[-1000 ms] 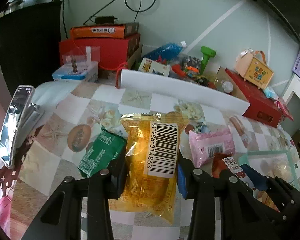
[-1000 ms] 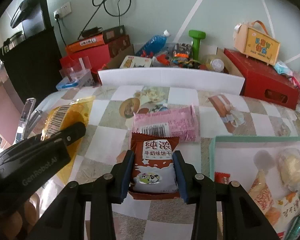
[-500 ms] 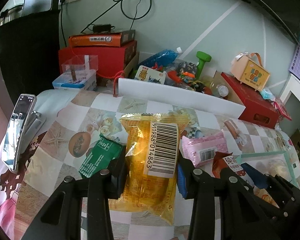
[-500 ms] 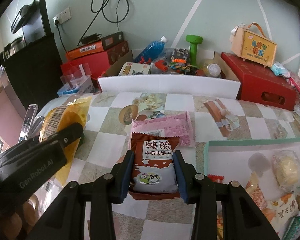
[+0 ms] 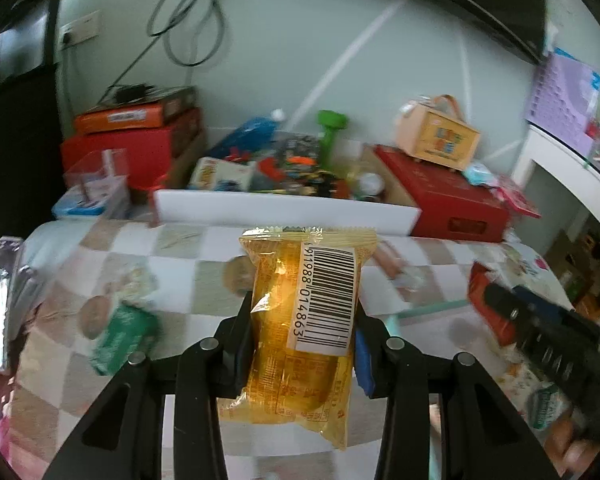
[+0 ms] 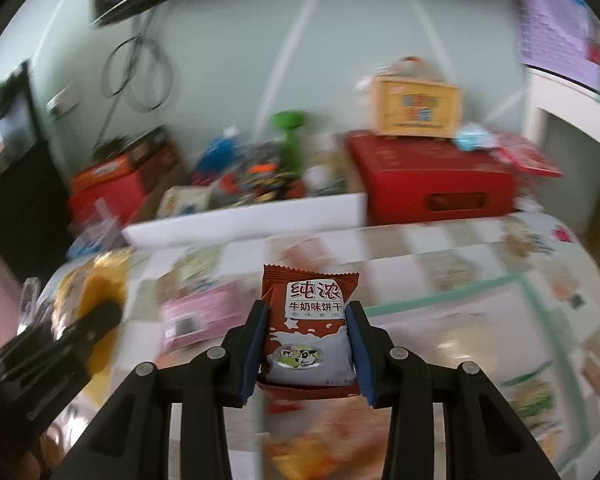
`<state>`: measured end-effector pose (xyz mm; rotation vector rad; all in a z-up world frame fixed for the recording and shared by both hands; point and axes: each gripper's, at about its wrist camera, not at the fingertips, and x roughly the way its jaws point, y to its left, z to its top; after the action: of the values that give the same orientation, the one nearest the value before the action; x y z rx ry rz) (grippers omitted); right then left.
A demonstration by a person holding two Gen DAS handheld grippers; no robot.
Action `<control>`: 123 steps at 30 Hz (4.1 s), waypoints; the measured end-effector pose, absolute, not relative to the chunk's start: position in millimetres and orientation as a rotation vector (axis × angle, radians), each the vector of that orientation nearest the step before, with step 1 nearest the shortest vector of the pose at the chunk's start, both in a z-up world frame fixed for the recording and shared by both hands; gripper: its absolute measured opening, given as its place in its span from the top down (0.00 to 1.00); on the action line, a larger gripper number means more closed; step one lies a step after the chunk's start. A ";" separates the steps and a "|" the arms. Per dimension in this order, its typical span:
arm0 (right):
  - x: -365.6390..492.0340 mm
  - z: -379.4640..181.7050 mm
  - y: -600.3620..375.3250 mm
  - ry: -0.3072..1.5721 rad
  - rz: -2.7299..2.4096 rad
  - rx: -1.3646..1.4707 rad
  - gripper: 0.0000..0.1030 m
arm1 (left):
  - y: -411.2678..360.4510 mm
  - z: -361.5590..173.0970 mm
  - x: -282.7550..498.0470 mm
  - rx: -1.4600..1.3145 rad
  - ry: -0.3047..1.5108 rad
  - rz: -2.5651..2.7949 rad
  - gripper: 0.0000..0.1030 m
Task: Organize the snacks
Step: 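Carry the yellow bread and milk biscuit packet over the tray and open both grippers, then move both grippers back toward the green biscuit pack and pink wafer pack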
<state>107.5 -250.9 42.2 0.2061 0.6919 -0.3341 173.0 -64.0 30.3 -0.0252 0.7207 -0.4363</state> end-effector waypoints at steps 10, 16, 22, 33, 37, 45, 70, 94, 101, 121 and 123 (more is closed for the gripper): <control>74.7 45.3 -335.5 0.662 -0.571 0.300 0.59 | -142.8 21.4 156.1 0.084 0.740 -0.582 0.59; 71.5 30.8 -358.5 0.689 -0.640 0.313 0.59 | -180.2 6.4 145.5 0.158 0.766 -0.641 0.59; 71.9 11.5 -375.1 0.734 -0.681 0.343 0.59 | -195.2 -5.5 142.0 0.192 0.789 -0.651 0.59; 74.1 3.7 -380.7 0.756 -0.703 0.358 0.59 | -197.8 -6.4 141.3 0.207 0.789 -0.652 0.50; 76.3 3.1 -379.1 0.762 -0.700 0.348 0.59 | -198.3 -3.3 139.7 0.207 0.779 -0.661 0.47; 76.9 3.3 -378.3 0.766 -0.708 0.349 0.58 | -190.7 2.1 141.8 0.196 0.770 -0.634 0.32; 95.2 -1.2 -356.9 0.806 -0.629 0.290 0.00 | -135.4 -3.5 175.7 0.028 0.801 -0.458 0.09; 103.3 14.9 -328.6 0.748 -0.586 0.274 0.00 | -101.6 -2.4 188.0 -0.024 0.777 -0.373 0.09; 113.9 21.7 -298.5 0.728 -0.528 0.227 0.00 | -55.6 -5.2 201.2 -0.070 0.778 -0.249 0.09; 147.3 17.0 -179.1 0.714 -0.217 0.103 0.00 | 81.1 -37.5 218.5 -0.217 0.844 0.090 0.09; 152.2 8.8 -166.6 0.742 -0.174 0.081 0.00 | 85.1 -41.8 220.3 -0.230 0.860 0.082 0.09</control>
<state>152.2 -166.6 8.8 0.0814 0.7424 -0.1739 220.3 85.1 -41.8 -0.2303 0.8598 0.0817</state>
